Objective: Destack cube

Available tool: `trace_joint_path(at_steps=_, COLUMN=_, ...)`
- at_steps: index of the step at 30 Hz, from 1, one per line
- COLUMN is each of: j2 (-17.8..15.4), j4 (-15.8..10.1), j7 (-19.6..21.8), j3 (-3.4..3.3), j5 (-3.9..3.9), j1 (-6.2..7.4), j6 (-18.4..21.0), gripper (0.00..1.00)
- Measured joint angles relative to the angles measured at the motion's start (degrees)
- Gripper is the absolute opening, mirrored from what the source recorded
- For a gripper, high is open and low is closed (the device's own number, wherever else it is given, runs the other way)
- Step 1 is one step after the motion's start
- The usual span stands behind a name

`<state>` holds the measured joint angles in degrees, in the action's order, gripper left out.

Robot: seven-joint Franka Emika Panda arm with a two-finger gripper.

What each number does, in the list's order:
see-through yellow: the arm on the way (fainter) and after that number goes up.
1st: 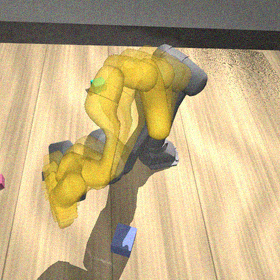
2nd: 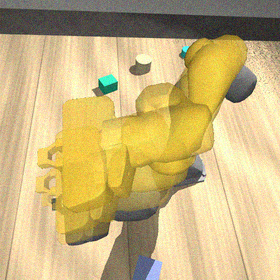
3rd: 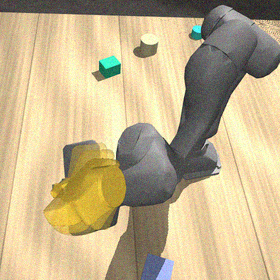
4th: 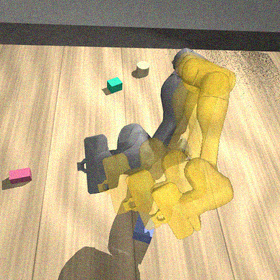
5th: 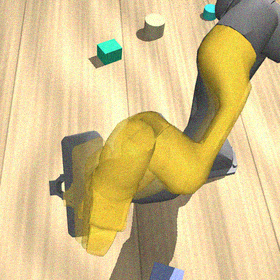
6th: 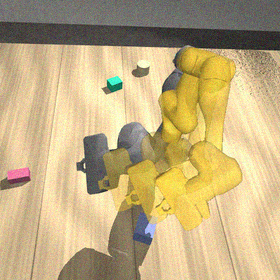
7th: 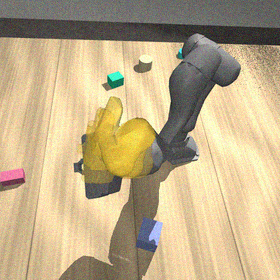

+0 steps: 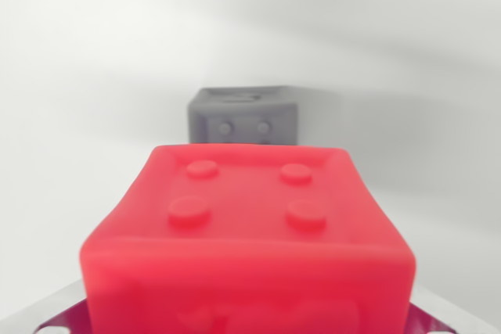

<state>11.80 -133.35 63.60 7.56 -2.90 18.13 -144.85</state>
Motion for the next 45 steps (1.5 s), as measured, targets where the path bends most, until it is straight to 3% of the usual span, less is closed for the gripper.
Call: trace_joint_path(at_steps=45, j2=-4.13, j4=-8.18, j7=-3.24, j3=-2.2, j5=1.25, j1=-6.19, j6=-4.09, gripper=0.0)
